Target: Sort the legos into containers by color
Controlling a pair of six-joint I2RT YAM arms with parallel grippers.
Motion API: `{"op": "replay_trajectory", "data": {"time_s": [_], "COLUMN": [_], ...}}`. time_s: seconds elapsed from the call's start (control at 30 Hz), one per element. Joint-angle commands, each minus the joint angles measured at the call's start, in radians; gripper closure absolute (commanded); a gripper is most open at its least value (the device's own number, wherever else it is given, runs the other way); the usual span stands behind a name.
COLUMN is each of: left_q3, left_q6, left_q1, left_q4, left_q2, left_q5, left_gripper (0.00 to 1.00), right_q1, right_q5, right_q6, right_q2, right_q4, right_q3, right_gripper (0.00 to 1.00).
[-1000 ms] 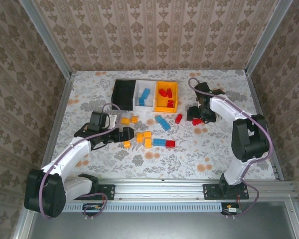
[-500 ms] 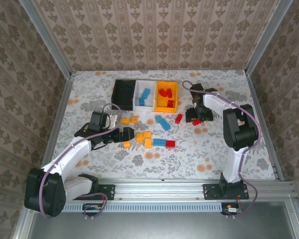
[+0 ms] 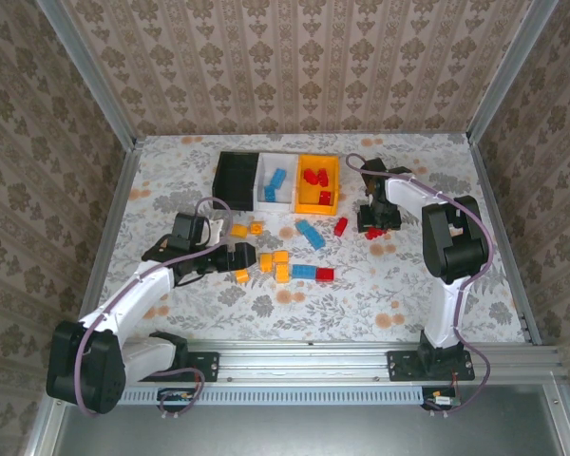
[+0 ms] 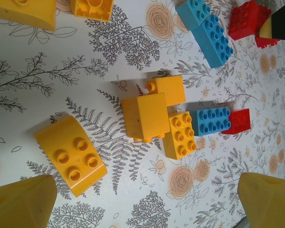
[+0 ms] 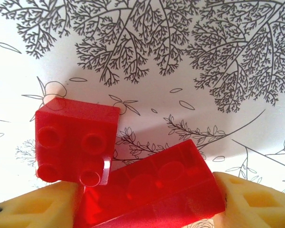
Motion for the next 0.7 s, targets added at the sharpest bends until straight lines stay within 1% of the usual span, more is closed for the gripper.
{"op": "replay_trajectory", "data": {"time_s": [0.0, 0.17, 0.23, 0.4, 0.5, 0.57, 0.67], "left_q3": [0.017, 0.018, 0.018, 0.019, 0.018, 0.014, 0.006], "left_q6": [0.009, 0.008, 0.009, 0.006, 0.004, 0.000, -0.004], "left_q1": [-0.001, -0.001, 0.000, -0.001, -0.001, 0.000, -0.001], "left_q4": [-0.031, -0.033, -0.031, -0.025, -0.020, -0.017, -0.011], "left_q2": [-0.003, -0.008, -0.007, -0.005, -0.005, -0.005, -0.007], "left_q5": [-0.002, -0.002, 0.000, 0.002, 0.004, 0.004, 0.007], "left_gripper": [0.00, 0.00, 0.00, 0.00, 0.00, 0.00, 0.00], "right_q1": [-0.004, -0.004, -0.005, -0.003, 0.004, 0.023, 0.052], "right_q5": [-0.003, -0.044, -0.079, -0.243, -0.387, -0.474, -0.560], "right_q6": [0.002, 0.029, 0.042, 0.113, 0.193, 0.263, 0.350], "right_q2": [-0.030, -0.114, -0.157, -0.245, -0.280, -0.291, -0.254], "right_q4": [-0.021, -0.018, -0.024, -0.003, 0.082, 0.189, 0.327], "right_q3": [-0.005, -0.031, -0.030, 0.013, 0.025, 0.014, 0.020], "right_gripper": [0.43, 0.44, 0.44, 0.44, 0.45, 0.45, 0.45]}}
